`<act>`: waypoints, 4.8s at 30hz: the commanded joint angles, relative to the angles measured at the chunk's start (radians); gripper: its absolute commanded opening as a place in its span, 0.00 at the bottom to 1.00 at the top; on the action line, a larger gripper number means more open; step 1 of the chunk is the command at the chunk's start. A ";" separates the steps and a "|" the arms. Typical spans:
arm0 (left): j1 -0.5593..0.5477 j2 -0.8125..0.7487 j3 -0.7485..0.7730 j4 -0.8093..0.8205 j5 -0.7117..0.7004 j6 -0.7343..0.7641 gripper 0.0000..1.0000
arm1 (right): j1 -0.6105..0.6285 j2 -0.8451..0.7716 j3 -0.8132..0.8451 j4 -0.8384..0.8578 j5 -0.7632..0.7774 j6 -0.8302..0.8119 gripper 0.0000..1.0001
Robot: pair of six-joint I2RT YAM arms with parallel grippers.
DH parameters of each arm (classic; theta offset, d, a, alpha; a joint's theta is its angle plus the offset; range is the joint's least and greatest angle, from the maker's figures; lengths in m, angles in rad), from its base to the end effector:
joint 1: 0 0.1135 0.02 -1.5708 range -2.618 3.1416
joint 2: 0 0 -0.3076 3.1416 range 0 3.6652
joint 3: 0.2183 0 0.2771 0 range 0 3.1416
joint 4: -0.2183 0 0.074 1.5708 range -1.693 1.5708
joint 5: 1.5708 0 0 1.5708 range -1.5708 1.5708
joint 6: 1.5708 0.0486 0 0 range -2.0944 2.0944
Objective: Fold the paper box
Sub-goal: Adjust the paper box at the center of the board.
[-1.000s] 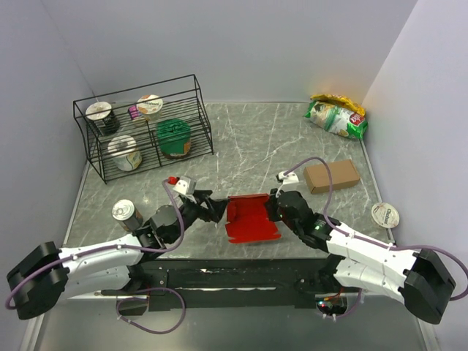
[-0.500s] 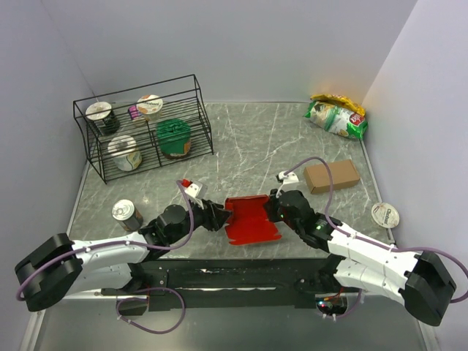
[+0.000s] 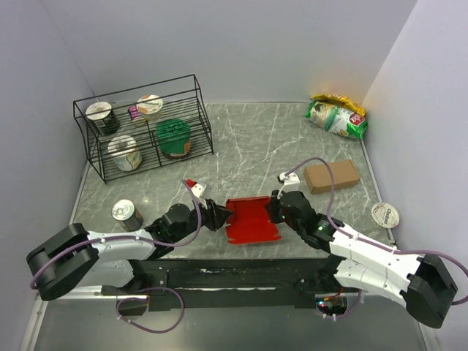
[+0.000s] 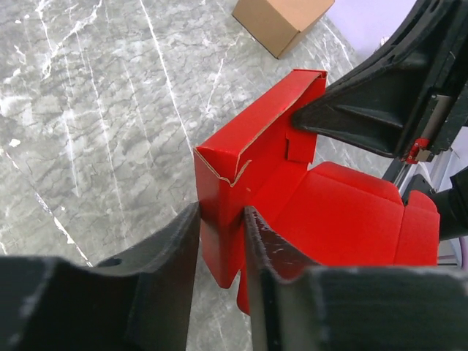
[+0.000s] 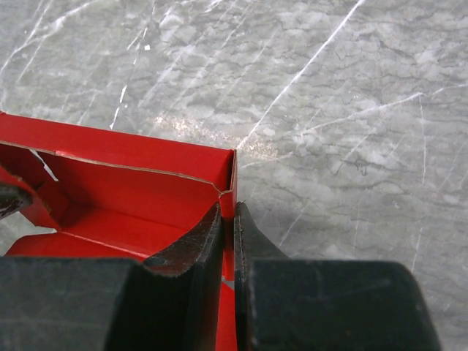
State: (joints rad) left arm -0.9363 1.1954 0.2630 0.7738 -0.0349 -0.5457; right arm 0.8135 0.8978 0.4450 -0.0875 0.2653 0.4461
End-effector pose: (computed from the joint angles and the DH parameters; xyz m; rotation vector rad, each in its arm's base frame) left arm 0.1422 -0.1904 0.1988 0.3320 1.8200 -1.0410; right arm 0.1477 0.1376 0.2275 -0.2298 2.1143 0.4786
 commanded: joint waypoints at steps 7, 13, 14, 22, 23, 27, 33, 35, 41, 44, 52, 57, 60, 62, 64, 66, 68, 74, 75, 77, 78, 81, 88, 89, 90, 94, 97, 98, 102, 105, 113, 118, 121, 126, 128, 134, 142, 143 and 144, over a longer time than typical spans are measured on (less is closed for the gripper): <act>0.002 0.092 0.062 0.071 -0.005 -0.010 0.25 | -0.004 -0.056 0.034 0.066 -0.026 -0.001 0.00; 0.002 0.145 0.130 0.006 -0.055 -0.033 0.14 | -0.002 -0.054 0.037 0.063 -0.029 -0.004 0.00; 0.002 0.148 0.137 -0.013 -0.087 -0.036 0.13 | 0.001 -0.054 0.037 0.066 -0.029 -0.004 0.00; -0.039 0.182 0.234 -0.198 -0.269 -0.023 0.09 | 0.012 -0.071 0.035 0.068 -0.012 0.002 0.00; -0.053 0.190 0.249 -0.224 -0.302 -0.019 0.06 | 0.013 -0.073 0.035 0.065 -0.006 0.003 0.00; -0.133 0.256 0.350 -0.347 -0.442 0.012 0.01 | 0.019 -0.077 0.040 0.045 0.035 -0.004 0.00; -0.160 0.311 0.420 -0.499 -0.588 0.035 0.01 | 0.023 -0.089 0.050 -0.012 0.110 -0.018 0.00; -0.162 0.311 0.418 -0.518 -0.614 0.038 0.01 | 0.023 -0.094 0.058 -0.052 0.155 -0.021 0.00; -0.162 0.323 0.426 -0.577 -0.677 0.090 0.01 | 0.023 -0.109 0.063 -0.095 0.196 -0.032 0.00; -0.165 0.332 0.433 -0.605 -0.706 0.112 0.01 | 0.021 -0.102 0.064 -0.095 0.198 -0.030 0.00; -0.196 0.368 0.464 -0.673 -0.804 0.159 0.01 | 0.021 -0.115 0.057 -0.098 0.204 -0.060 0.00; -0.231 0.400 0.482 -0.741 -0.862 0.145 0.01 | 0.018 -0.137 0.050 -0.106 0.210 -0.067 0.00; -0.237 0.398 0.484 -0.762 -0.890 0.138 0.01 | 0.015 -0.146 0.044 -0.118 0.210 -0.067 0.00; -0.242 0.403 0.489 -0.763 -0.892 0.139 0.01 | 0.010 -0.152 0.041 -0.121 0.210 -0.067 0.00; -0.245 0.426 0.498 -0.771 -0.893 0.141 0.01 | 0.009 -0.165 0.040 -0.124 0.213 -0.069 0.00; -0.252 0.444 0.513 -0.771 -0.908 0.144 0.01 | 0.006 -0.180 0.038 -0.127 0.209 -0.066 0.00; -0.256 0.457 0.521 -0.763 -0.883 0.142 0.01 | 0.003 -0.184 0.032 -0.110 0.178 -0.070 0.00; -0.254 0.487 0.580 -0.760 -0.783 0.135 0.01 | -0.013 -0.090 0.073 -0.167 0.111 0.002 0.00; -0.256 0.503 0.594 -0.771 -0.786 0.135 0.01 | -0.016 -0.073 0.083 -0.201 0.104 0.018 0.01; -0.259 0.547 0.626 -0.840 -0.793 0.132 0.01 | -0.017 -0.031 0.103 -0.225 0.095 0.054 0.08; -0.263 0.558 0.628 -0.846 -0.812 0.132 0.01 | -0.017 -0.020 0.107 -0.238 0.089 0.063 0.09; -0.268 0.575 0.618 -0.849 -0.820 0.115 0.01 | -0.019 0.021 0.124 -0.256 0.091 0.092 0.08; -0.268 0.512 0.579 -0.821 -0.836 0.079 0.01 | -0.019 0.162 0.179 -0.288 0.068 0.131 0.10; -0.268 0.504 0.573 -0.814 -0.836 0.076 0.01 | -0.019 0.197 0.187 -0.306 0.074 0.135 0.10; -0.268 0.494 0.567 -0.805 -0.839 0.072 0.01 | -0.017 0.213 0.196 -0.317 0.077 0.141 0.12; -0.269 0.486 0.544 -0.798 -0.847 0.064 0.01 | -0.020 0.254 0.212 -0.327 0.072 0.146 0.18; -0.269 0.478 0.532 -0.797 -0.858 0.062 0.01 | -0.019 0.260 0.202 -0.314 0.060 0.152 0.22; -0.269 0.475 0.529 -0.794 -0.859 0.064 0.01 | -0.019 0.260 0.201 -0.307 0.055 0.152 0.23; -0.269 0.460 0.518 -0.786 -0.855 0.064 0.01 | -0.019 0.273 0.192 -0.294 0.051 0.158 0.24; -0.271 0.461 0.522 -0.791 -0.856 0.061 0.01 | -0.020 0.277 0.184 -0.282 0.048 0.158 0.27; -0.277 0.458 0.522 -0.791 -0.858 0.055 0.01 | -0.025 0.305 0.146 -0.210 0.003 0.169 0.31; -0.282 0.448 0.518 -0.786 -0.859 0.059 0.01 | -0.050 0.314 0.118 -0.160 -0.035 0.166 0.31; -0.283 0.444 0.518 -0.783 -0.859 0.061 0.01 | -0.056 0.326 0.106 -0.144 -0.047 0.166 0.29; -0.288 0.443 0.516 -0.781 -0.862 0.059 0.01 | -0.059 0.352 0.101 -0.129 -0.052 0.164 0.23; -0.289 0.441 0.516 -0.785 -0.866 0.059 0.01 | -0.059 0.360 0.106 -0.130 -0.055 0.166 0.21; -0.291 0.426 0.513 -0.795 -0.885 0.049 0.01 | -0.057 0.392 0.127 -0.190 -0.021 0.187 0.07; -0.305 0.392 0.510 -0.800 -0.939 0.064 0.01 | -0.054 0.460 0.179 -0.282 0.052 0.198 0.00; -0.306 0.389 0.518 -0.807 -0.948 0.069 0.01 | -0.050 0.464 0.191 -0.293 0.061 0.198 0.00; -0.305 0.386 0.522 -0.826 -0.954 0.072 0.01 | -0.048 0.469 0.196 -0.299 0.067 0.200 0.00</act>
State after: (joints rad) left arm -1.2366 1.6199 0.7849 0.0284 -0.8963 -0.5171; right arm 0.7662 1.3220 0.6292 -0.2420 0.2276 0.6617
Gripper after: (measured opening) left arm 0.141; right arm 0.109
